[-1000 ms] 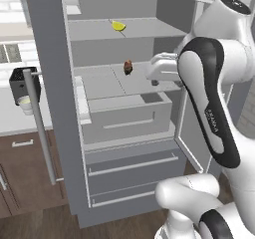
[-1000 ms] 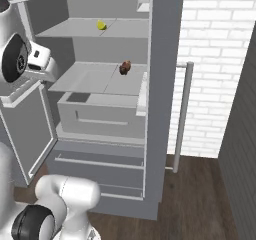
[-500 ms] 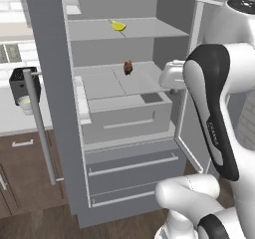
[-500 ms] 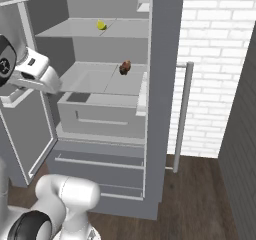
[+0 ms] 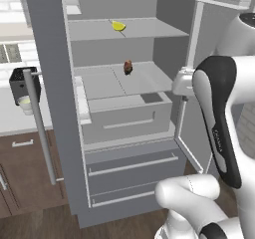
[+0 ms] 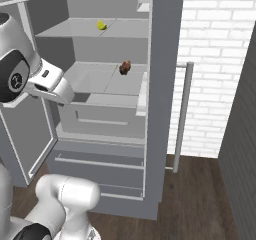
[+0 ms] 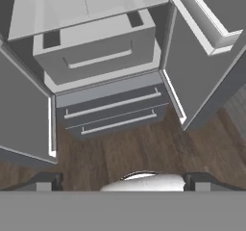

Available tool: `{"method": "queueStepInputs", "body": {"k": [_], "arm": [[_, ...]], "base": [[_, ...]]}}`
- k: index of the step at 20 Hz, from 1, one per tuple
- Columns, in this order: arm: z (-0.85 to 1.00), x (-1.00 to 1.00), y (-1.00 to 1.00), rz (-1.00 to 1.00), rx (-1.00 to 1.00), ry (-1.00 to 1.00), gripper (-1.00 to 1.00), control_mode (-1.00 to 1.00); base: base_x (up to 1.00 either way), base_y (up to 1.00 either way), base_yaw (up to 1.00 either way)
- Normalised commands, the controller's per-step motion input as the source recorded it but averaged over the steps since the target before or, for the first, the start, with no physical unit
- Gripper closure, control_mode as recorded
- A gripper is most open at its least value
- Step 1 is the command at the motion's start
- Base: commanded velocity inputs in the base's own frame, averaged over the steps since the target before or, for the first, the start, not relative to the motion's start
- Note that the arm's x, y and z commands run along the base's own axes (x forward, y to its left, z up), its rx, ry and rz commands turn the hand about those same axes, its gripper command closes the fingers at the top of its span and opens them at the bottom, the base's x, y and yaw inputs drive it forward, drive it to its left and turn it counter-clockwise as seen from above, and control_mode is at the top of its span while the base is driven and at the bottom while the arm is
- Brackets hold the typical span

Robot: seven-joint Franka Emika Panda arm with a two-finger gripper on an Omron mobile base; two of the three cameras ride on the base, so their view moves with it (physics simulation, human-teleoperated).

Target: Grab a lemon wedge from the fridge and one ice cube from the ice bowl, and put them in the glass of lemonade.

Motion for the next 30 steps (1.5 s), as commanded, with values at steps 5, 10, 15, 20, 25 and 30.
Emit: {"method": "queueStepInputs", "body": {"k": [5, 10, 15, 20, 25, 30], "arm": [[-0.12, 0.27, -0.05, -0.01, 0.0, 0.0, -1.0, -1.0], [0.0, 0.32, 0.0, 0.0, 0.0, 0.0, -1.0, -1.0], [0.0, 0.21, 0.0, 0.0, 0.0, 0.0, -1.0, 1.0], [0.0, 0.0, 0.0, 0.0, 0.0, 0.0, -1.0, 1.0], [0.0, 0.0, 0.0, 0.0, 0.0, 0.0, -1.0, 1.0], [0.13, 0.11, 0.0, 0.0, 0.0, -0.09, -1.0, -1.0]], "base": [[0.0, 0.0, 0.0], [0.0, 0.0, 0.0], [0.52, 0.0, 0.0], [1.0, 0.0, 0.0], [0.98, 0.0, 0.0], [0.22, 0.0, 0.0]]}}
